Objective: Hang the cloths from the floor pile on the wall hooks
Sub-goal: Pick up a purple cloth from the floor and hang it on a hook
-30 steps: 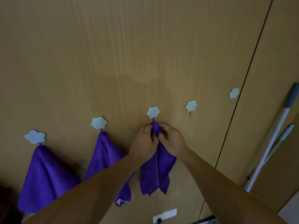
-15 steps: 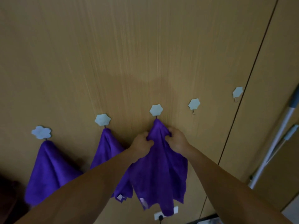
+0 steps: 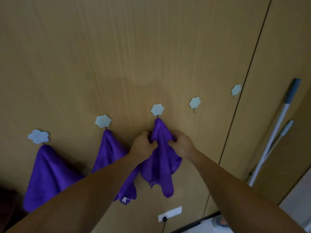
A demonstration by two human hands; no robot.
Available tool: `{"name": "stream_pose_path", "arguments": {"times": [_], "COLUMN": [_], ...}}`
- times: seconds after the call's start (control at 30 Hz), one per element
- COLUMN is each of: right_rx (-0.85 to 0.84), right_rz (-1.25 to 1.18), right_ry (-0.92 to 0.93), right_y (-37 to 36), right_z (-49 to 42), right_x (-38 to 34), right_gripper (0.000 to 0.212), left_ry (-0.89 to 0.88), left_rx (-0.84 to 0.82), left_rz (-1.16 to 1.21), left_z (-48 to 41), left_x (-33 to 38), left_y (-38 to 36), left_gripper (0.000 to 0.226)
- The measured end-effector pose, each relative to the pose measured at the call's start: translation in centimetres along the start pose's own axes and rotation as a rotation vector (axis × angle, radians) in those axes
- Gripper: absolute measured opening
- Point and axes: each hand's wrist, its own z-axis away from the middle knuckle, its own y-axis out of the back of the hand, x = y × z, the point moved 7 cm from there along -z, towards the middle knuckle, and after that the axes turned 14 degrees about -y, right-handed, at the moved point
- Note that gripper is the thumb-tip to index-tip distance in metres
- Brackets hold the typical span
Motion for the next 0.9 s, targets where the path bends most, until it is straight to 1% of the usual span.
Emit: {"name": "stream_pose_path", "arguments": {"times": [0.1, 0.17, 0.27, 0.37, 0.47, 0.6, 0.8, 0.9], "right_rx": [0.068, 0.106, 0.167, 0.231, 0.291, 0.327, 0.361, 0.376], "right_rz": [-0.018, -0.03, -0.025, 0.019, 0.076, 0.137, 0.197, 0.228], "right_ry": [-0.039, -0.089, -0.137, -0.214, -0.319, -0.451, -0.723, -0.859], "right_y": [0.6, 1.0, 1.6, 1.9, 1.7, 0.7, 0.2, 0.9], "right_z": [1.0, 2.0, 4.3, 7.9, 12.4, 19.6, 34.1, 41.1], "right_x": [0.5, 1.0, 1.9, 3.1, 4.8, 7.2, 13.9, 16.8], "right_gripper": [0.036, 0.044, 0.051, 0.052, 0.053, 0.054, 0.052, 0.051], "left_ry": [-0.081, -0.182, -0.324, -0.416, -0.494, -0.593, -0.696, -0.762], "left_rx": [0.083, 0.125, 0.107, 0.038, -0.08, -0.317, -0.659, -0.811], "left_rz": [-0.057, -0.157, -0.295, -0.364, -0.409, -0.456, -0.398, -0.356], "left_z": [0.6, 1.1, 2.3, 4.3, 6.8, 10.9, 19.4, 24.4], "left_x": [1.1, 2.4, 4.1, 4.2, 4.0, 4.1, 6.4, 8.5], "left_y": [1.2, 2.1, 2.6, 2.4, 1.1, -2.0, -8.6, -11.4], "left_gripper": [0.047, 0.047, 0.051, 0.053, 0.054, 0.048, 0.051, 0.048]}}
